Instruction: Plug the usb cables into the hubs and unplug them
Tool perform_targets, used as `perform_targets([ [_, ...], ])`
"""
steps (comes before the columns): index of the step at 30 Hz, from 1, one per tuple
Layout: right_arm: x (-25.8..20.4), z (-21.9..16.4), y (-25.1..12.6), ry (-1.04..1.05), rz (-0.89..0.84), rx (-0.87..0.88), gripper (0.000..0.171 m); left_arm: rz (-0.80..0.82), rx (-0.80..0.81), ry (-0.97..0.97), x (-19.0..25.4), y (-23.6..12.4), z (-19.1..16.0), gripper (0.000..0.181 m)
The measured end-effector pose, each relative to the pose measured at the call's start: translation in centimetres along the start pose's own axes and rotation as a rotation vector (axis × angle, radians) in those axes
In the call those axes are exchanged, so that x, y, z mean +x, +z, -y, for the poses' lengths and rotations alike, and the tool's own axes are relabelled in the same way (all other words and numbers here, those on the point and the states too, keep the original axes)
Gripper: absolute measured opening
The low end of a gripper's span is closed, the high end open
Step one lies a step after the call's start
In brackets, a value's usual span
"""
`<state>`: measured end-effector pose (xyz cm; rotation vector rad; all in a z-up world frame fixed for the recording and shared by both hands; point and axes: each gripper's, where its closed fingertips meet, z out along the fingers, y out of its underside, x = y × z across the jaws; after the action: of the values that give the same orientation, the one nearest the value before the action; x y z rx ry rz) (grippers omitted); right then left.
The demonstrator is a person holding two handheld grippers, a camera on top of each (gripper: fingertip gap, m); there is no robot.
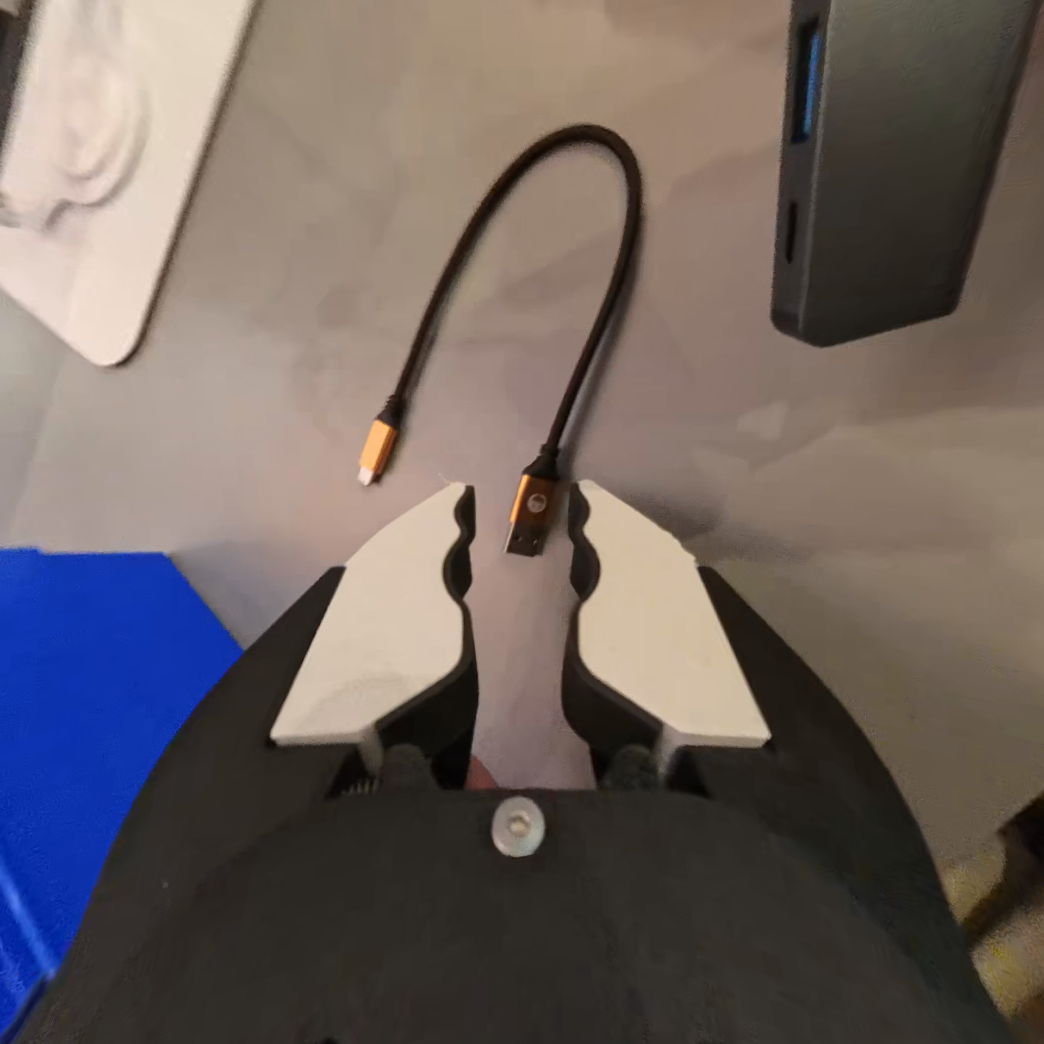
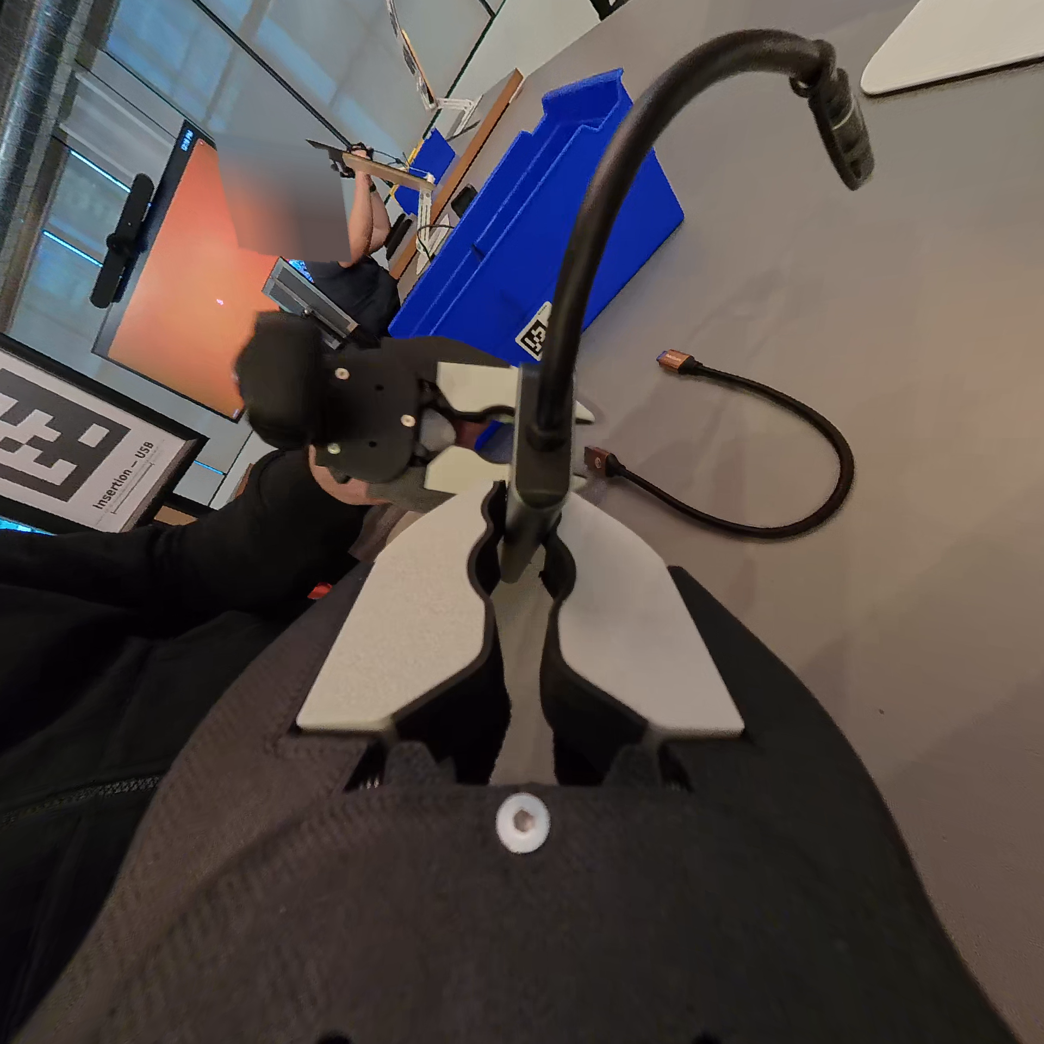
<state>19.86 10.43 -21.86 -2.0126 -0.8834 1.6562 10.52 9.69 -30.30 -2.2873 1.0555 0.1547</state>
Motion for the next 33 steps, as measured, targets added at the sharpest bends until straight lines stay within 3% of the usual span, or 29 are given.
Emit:
perform_targets([
  [1, -0.1, 0.1, -0.1, 0.001, 0.002, 0.005, 0.01, -0.012, -0.034, 0.033, 0.2, 0.7, 0.0, 0.031],
  [7, 0.0, 0.5, -0.9, 0.0, -0.002, 0.026, 0.01, -0.076, -0.169, 0.148, 0.1, 2.0, -0.4, 0.015],
  [11, -0.1, 0.8, -1.3, 0.002, 0.008, 0.042, 0.01, 0.059, -0.122, 0.265, -1.9, 1.8, 0.4, 0.015],
  [14, -0.3, 0.8, -1.2, -0.001, 0.016, 0.043, 0.011, 0.174, -0.11, 0.539, -3.0, 1.0, 1.1, 0.015],
  [19, -0.9, 1.2, -1.3, -0.005, 0.038, 0.06, 0.011, 0.231, -0.065, 1.038, -3.1, -0.2, 1.8, 0.015],
  [23, -1.0, 1.2, -1.3, -0.007, 0.038, 0.059, 0.011, 0.218, 0.05, 1.377, -2.3, 0.4, 2.0, 0.015],
  [25, -0.9, 1.2, -1.2, -0.008, 0.037, 0.056, 0.011, 0.191, 0.026, 1.467, -2.9, 1.8, 1.0, 0.015],
  [27, -1.0, 1.2, -1.3, -0.007, 0.038, 0.057, 0.011, 0.17, -0.008, 1.446, -4.0, 2.8, 0.3, 0.016],
  [29, -0.9, 1.2, -1.4, -0.004, 0.041, 0.059, 0.01, 0.149, -0.041, 1.303, -5.0, 2.7, 0.3, 0.031],
  [33, -0.8, 1.3, -1.3, 0.002, 0.051, 0.061, 0.01, 0.109, -0.248, 0.71, -7.4, 0.8, -1.1, 0.049],
])
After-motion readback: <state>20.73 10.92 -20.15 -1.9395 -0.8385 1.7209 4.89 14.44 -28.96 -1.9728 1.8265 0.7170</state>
